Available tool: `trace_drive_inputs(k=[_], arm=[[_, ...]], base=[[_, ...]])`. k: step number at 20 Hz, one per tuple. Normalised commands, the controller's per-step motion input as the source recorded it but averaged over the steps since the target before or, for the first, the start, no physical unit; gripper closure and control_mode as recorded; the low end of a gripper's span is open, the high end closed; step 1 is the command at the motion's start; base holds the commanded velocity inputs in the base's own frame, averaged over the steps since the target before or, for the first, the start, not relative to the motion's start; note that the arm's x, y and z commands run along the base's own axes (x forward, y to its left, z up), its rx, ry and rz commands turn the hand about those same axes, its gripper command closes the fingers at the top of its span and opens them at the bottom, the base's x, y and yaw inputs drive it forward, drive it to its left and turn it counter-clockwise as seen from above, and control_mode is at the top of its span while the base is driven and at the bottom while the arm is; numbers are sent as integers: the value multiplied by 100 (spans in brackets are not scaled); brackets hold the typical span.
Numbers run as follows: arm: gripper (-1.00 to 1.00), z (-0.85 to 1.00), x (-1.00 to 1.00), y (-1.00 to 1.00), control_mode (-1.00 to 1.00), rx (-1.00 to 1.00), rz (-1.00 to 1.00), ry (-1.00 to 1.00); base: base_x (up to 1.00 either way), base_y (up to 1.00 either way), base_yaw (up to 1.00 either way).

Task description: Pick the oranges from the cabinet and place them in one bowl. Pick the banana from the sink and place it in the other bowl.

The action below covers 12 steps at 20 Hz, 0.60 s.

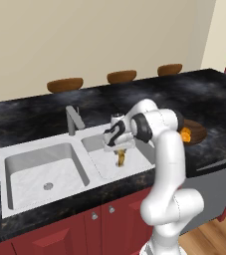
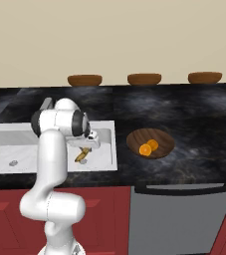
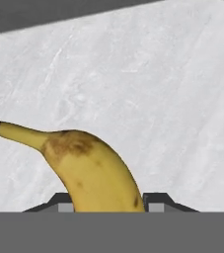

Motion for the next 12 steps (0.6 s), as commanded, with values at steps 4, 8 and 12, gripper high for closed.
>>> trace_drive_inputs(k=[4, 8, 12], arm=[[100, 76, 1, 0, -100, -1, -7, 0], [100, 67, -26, -5, -100, 1, -7, 0], [100, 77, -44, -8, -100, 1, -8, 0]], base=[[0, 0, 0], [0, 0, 0], [0, 0, 0]])
